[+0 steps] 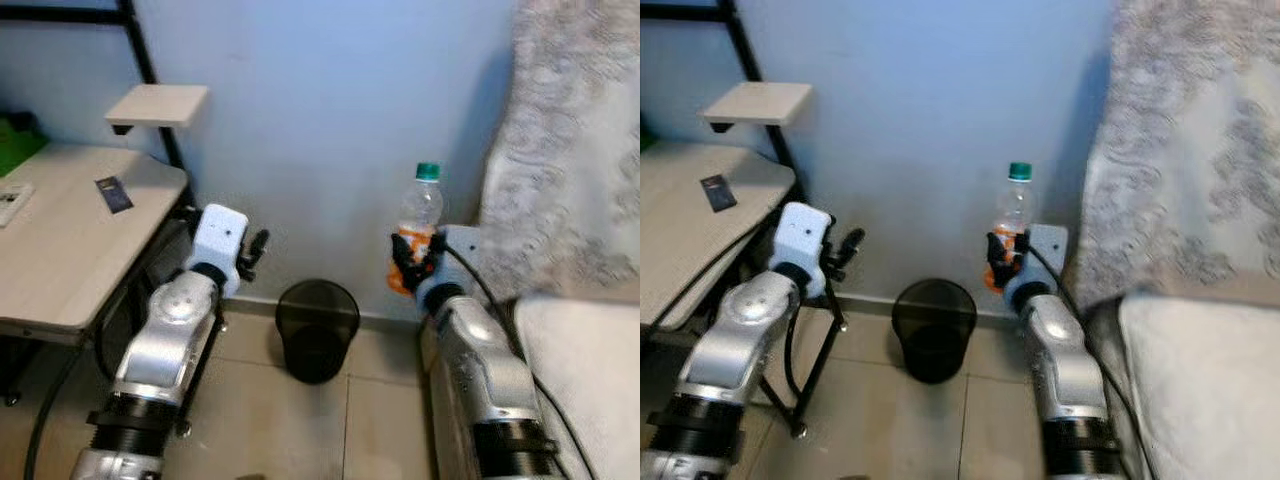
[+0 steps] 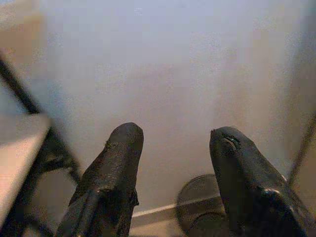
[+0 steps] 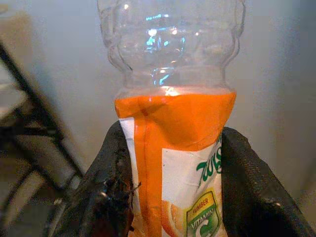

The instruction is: Clean up the room

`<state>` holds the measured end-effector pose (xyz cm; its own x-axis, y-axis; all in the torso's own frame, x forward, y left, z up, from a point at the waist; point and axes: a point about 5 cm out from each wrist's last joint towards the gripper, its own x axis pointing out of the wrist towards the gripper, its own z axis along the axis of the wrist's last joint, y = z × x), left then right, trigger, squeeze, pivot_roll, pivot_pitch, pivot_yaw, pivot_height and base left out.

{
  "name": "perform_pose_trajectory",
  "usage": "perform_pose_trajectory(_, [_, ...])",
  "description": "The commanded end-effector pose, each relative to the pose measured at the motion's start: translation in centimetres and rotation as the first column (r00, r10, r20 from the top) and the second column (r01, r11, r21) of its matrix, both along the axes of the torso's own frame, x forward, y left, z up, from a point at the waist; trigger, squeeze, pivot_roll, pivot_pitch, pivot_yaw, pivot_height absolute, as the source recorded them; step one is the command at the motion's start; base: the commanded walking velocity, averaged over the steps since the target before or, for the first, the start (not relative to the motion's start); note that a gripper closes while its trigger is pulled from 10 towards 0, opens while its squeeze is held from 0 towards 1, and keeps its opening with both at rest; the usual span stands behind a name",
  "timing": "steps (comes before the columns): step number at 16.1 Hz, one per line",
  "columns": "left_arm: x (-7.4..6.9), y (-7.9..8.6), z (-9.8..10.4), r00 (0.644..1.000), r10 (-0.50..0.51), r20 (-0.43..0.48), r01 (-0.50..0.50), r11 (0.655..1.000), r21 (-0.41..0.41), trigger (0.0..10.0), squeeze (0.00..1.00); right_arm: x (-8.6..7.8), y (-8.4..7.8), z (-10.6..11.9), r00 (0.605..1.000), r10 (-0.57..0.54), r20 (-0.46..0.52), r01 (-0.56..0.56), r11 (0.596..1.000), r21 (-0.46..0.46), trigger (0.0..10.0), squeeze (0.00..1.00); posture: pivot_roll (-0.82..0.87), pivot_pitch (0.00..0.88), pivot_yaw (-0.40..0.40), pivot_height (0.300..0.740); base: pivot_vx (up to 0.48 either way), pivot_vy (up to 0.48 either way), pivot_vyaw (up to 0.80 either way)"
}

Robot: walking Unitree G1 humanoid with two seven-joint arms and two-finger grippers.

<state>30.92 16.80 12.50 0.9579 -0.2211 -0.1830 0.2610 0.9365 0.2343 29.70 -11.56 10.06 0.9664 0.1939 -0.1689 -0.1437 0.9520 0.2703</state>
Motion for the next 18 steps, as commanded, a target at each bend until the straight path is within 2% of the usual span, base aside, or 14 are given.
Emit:
perform_pose_trajectory(1, [0.25, -0.1, 0.33, 1.0, -0.004, 0.007, 0.004, 1.0, -0.005, 10.0, 0.0, 0.15, 0.16, 0.44, 1.0, 0.009, 0.019, -0.009, 1.0, -0.005, 10.0, 0.0, -0.01, 0.0, 0.003, 0.74, 0.311, 0.0, 0.0])
perform_pose_trajectory(18, [0.31, -0.21, 0.38, 1.0, -0.012, 0.009, 0.012, 1.0, -0.009, 10.0, 0.0, 0.27, 0.17, 0.44, 1.0, 0.006, 0.019, -0.006, 1.0, -0.002, 10.0, 0.0, -0.01, 0.0, 0.004, 0.74, 0.336, 0.0, 0.0])
